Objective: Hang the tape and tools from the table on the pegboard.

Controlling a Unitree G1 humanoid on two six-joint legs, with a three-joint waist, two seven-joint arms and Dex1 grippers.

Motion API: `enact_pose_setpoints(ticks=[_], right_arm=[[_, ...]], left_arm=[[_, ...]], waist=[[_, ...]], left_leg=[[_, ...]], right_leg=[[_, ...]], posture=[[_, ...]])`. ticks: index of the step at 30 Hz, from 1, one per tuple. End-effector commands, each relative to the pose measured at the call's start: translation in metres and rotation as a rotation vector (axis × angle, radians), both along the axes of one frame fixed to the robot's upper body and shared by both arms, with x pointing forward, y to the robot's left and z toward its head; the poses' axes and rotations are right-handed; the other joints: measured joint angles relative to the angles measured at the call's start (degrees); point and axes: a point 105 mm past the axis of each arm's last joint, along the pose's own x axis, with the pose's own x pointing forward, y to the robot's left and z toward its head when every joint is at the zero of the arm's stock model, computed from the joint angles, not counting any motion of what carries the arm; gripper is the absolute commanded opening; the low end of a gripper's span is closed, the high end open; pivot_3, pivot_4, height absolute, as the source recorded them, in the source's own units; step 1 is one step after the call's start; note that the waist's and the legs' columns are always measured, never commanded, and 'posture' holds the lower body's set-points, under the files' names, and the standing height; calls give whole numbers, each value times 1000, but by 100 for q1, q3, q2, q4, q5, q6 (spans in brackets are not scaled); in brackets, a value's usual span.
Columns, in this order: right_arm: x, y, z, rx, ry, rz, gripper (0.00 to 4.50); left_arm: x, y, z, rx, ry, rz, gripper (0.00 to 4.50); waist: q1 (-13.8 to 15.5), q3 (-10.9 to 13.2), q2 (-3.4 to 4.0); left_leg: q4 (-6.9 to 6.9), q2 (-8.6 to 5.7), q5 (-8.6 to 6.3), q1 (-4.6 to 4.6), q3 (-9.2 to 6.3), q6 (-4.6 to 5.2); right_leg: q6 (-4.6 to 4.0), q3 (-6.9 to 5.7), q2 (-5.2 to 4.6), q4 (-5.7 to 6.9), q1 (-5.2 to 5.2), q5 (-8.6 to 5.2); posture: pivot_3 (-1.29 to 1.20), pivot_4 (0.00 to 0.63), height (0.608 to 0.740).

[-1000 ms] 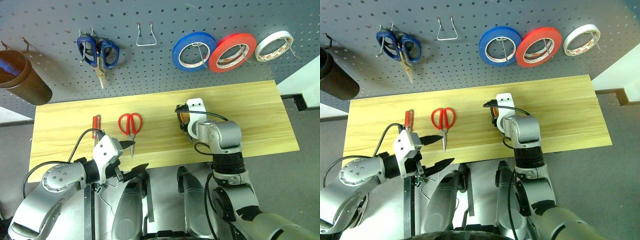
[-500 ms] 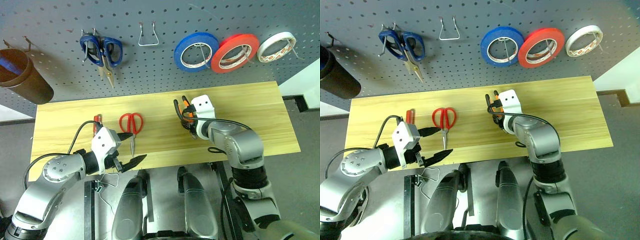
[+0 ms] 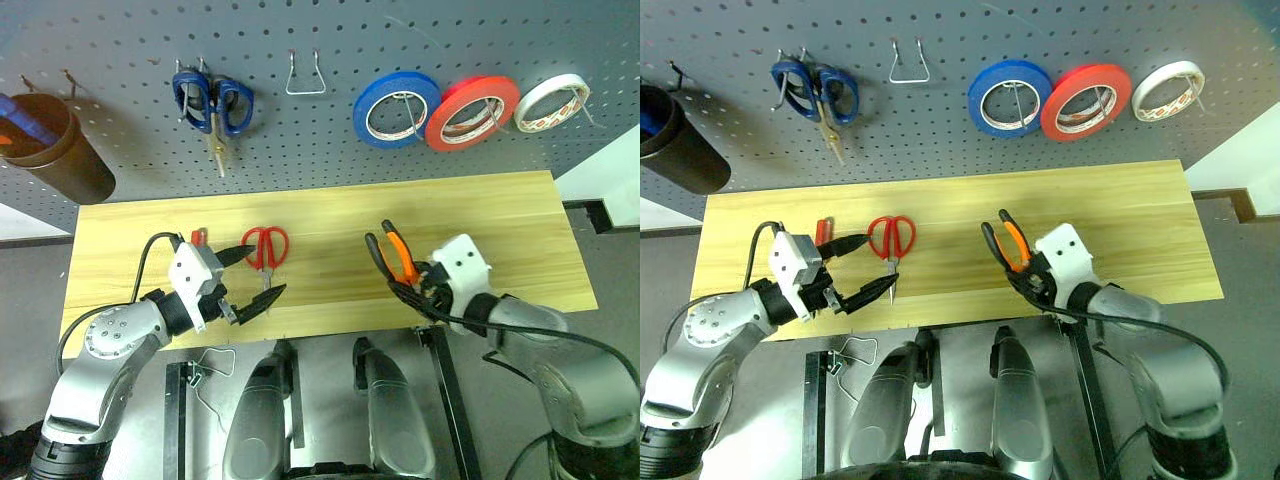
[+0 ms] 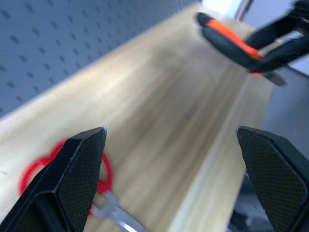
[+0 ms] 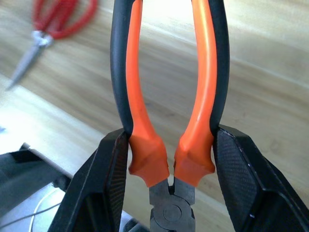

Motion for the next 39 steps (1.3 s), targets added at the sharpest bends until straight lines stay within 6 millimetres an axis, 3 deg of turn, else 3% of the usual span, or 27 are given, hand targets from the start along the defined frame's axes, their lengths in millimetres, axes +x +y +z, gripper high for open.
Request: enact_pose_setpoints(ticks=[1,7,11,18,24,31,39], right_arm=[[-18,12,46,123,-208,128,2276],[-28,20,87,257,-346,233,2276],[-21,30,125,315,-481,254,2276],[3,56,167,368,-610,251,2276],[32,83,194,388,-693,265,2276],[60,100,232,398,-837,213,2276],[73,118,243,414,-871,186,2276]], left_arm=[[-1,-3,14,-62,-76,-26,4500],[8,-1,26,-115,-124,-10,4500],[12,0,32,-152,-142,5,4500],[15,-3,37,-196,-168,28,4500],[14,-6,32,-205,-159,35,4500],[12,-8,29,-213,-155,36,4500],[9,-7,29,-218,-155,47,4500]], waist=[[35,-32,-4],[72,-75,-6],[57,-84,-13],[67,-161,-22],[26,-166,-25],[50,-169,-28],[44,-170,-28]], left_leg=[[1,0,0,4,0,0],[36,0,-2,6,-20,3],[60,0,-3,6,-22,6],[68,-1,3,7,-25,9],[73,-4,5,7,-24,11],[75,-4,21,4,-21,-11],[75,-3,23,5,-20,-13]], right_leg=[[0,0,0,0,5,0],[1,-25,0,0,37,2],[4,-26,0,3,45,17],[1,-26,2,10,48,23],[2,-26,2,12,47,27],[-1,-26,1,16,44,30],[-1,-26,1,20,43,31]], posture=[[23,318,716],[27,302,716],[29,295,716],[32,288,716],[16,291,716],[14,288,716],[20,294,716]])
